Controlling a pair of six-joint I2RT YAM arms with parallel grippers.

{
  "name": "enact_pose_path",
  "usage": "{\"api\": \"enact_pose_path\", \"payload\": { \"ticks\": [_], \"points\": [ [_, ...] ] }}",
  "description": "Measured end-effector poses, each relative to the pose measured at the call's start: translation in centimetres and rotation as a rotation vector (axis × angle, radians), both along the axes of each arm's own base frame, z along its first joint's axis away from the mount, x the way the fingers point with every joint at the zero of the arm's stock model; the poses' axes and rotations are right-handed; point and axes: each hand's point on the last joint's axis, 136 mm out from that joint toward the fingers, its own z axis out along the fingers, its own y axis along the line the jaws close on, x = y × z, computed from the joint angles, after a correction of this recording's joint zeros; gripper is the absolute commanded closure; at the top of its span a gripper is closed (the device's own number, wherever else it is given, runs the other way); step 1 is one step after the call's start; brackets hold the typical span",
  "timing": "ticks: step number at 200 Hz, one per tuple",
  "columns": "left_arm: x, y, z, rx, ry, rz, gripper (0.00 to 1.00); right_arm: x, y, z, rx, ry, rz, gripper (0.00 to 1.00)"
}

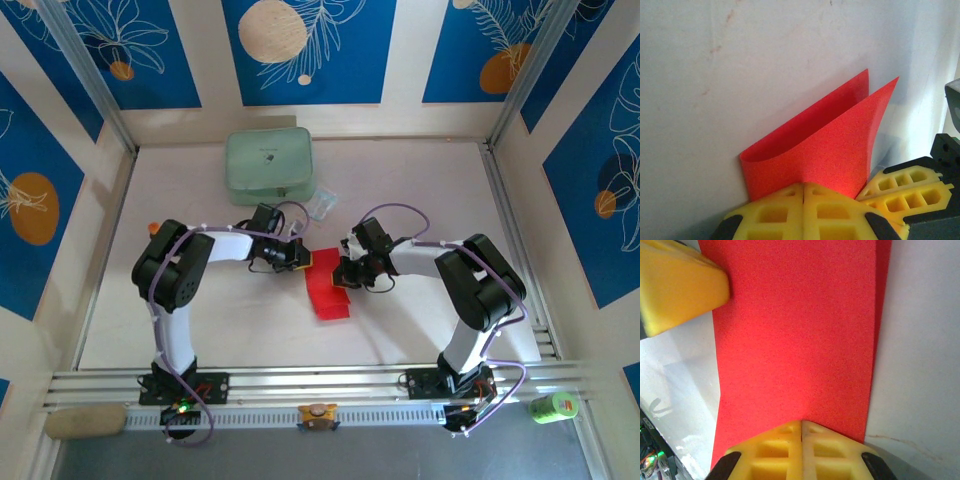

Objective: Fold a paper plane with a square sheet of paper (pick it up from the middle)
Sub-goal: Fold the paper in half at the center of the table.

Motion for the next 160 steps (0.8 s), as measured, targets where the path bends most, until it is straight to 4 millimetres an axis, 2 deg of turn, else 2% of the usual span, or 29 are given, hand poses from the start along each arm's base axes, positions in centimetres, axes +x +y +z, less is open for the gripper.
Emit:
{"api": "enact_pose_path", "payload": {
  "ticks": [93,124,160],
  "points": [
    [0.7,-0.4,0.9,-0.015,-0.016,-0.009,1.00,0.0,0.0,0.0,0.000,0.000,0.000,1.00],
    [0.8,-0.2,0.1,-0.007,-0.002,-0.008,1.00,0.0,0.0,0.0,0.000,0.000,0.000,1.00],
    [1.0,-0.1,0.0,-0.036,0.024,-0.001,1.00,0.0,0.0,0.0,0.000,0.001,0.000,1.00]
  ]
}}
